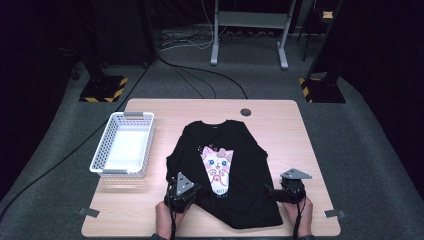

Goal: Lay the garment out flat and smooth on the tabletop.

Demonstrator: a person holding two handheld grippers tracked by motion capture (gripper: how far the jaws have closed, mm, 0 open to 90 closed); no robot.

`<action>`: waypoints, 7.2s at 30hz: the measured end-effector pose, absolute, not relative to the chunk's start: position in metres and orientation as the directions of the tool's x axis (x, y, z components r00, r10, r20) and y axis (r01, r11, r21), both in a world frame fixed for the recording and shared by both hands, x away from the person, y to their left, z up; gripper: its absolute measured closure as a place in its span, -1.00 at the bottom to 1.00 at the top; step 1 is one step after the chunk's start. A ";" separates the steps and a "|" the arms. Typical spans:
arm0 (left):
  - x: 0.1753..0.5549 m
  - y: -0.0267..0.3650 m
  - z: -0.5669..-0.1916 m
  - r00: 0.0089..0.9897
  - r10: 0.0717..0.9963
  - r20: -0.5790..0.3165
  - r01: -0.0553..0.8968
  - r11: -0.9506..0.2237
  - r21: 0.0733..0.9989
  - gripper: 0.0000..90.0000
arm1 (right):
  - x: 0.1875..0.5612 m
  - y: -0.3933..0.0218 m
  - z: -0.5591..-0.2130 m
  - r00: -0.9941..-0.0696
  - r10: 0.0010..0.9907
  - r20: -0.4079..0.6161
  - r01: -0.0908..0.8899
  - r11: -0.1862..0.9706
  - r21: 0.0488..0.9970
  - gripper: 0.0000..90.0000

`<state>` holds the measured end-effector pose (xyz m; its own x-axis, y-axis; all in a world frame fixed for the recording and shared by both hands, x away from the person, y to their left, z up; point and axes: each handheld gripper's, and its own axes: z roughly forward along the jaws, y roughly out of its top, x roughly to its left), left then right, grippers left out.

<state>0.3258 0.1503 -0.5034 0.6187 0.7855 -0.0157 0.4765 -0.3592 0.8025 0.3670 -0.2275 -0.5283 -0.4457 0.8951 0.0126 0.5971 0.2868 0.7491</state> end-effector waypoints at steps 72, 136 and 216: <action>0.326 0.153 -0.495 0.660 0.750 -0.038 0.538 -0.438 0.720 -0.67 | 0.367 -0.228 -0.528 -0.443 0.896 0.010 0.597 0.287 0.749 -0.62; 0.340 0.152 -0.530 0.650 0.760 -0.022 0.520 -0.423 0.742 -0.80 | 0.343 -0.143 -0.515 -0.667 0.744 0.037 0.527 0.437 0.728 0.80; 0.339 0.152 -0.530 0.648 0.761 -0.022 0.521 -0.423 0.741 -0.79 | 0.358 -0.286 -0.496 -0.279 0.953 0.117 0.568 0.065 0.820 0.86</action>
<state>0.3393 0.1523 -0.5295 0.6483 0.7611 -0.0222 0.5215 -0.4226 0.7413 0.3583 -0.2861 -0.4959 -0.2786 0.9532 0.1172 0.5682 0.0652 0.8203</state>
